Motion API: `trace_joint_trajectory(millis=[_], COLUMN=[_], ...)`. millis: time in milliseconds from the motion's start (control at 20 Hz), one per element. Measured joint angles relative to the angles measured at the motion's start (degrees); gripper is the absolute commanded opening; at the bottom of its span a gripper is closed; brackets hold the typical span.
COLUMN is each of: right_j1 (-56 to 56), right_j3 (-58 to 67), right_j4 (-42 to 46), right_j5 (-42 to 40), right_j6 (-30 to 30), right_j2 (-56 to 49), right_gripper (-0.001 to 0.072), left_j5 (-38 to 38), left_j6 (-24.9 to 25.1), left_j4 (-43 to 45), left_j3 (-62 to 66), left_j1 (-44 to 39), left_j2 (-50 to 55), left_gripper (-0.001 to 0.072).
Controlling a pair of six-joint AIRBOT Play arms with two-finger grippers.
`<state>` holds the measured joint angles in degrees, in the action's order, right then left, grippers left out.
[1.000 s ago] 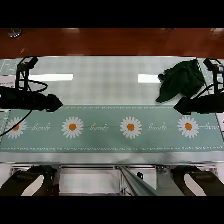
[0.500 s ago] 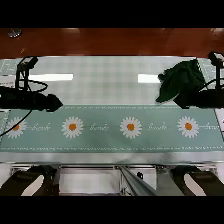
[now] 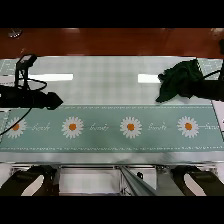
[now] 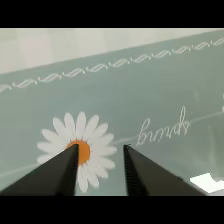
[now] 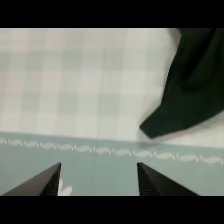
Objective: Fold the shirts.
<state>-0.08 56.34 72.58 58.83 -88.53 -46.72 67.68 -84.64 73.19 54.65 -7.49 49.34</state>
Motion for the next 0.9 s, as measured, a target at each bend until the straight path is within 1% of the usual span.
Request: trace_joint_trajectory(millis=[150, 250, 300, 350, 450, 550, 650, 700, 800, 900], right_j1=[0.00, 0.00, 0.00, -0.07, -1.53, -5.07, -9.86, -12.37, -16.63, -19.54], right_j3=[0.55, 1.66, 2.40, 3.26, 5.09, 7.02, 8.85, 9.81, 11.52, 12.79], right_j4=[2.75, 8.44, 13.05, 19.12, 30.45, 36.17, 37.64, 37.35, 34.73, 30.82], right_j5=[-5.95, -9.44, -10.80, -11.96, -13.38, -14.16, -14.49, -14.14, -12.37, -10.14], right_j6=[1.77, 2.67, 2.51, 1.20, -1.97, -4.61, -6.23, -6.56, -6.12, -4.04], right_j2=[-0.02, -0.02, -0.02, -0.17, -1.05, -3.21, -6.82, -9.07, -14.03, -19.06], right_gripper=[0.0535, 0.0535, 0.0537, 0.0550, 0.0550, 0.0551, 0.0551, 0.0550, 0.0550, 0.0550], left_j5=[-6.93, -11.91, -14.05, -15.72, -18.03, -18.43, -17.79, -16.24, -12.55, -7.56], left_j6=[-0.02, -0.02, -0.02, 0.00, 0.00, 0.00, 0.00, 0.00, 0.00, 0.00], left_j4=[0.02, 0.59, 1.53, 2.91, 7.15, 12.02, 15.23, 16.26, 17.59, 18.32], left_j3=[1.03, 2.95, 4.26, 5.60, 8.28, 10.47, 11.80, 12.17, 12.68, 12.92], left_j1=[0.00, 0.00, 0.04, 0.04, 0.04, 0.07, 0.07, 0.04, 0.00, -0.02], left_j2=[0.02, 0.00, 0.00, 0.00, 0.00, 0.00, 0.00, 0.00, 0.00, 0.02], left_gripper=[0.0720, 0.0720, 0.0720, 0.0720, 0.0713, 0.0708, 0.0709, 0.0709, 0.0709, 0.0709])
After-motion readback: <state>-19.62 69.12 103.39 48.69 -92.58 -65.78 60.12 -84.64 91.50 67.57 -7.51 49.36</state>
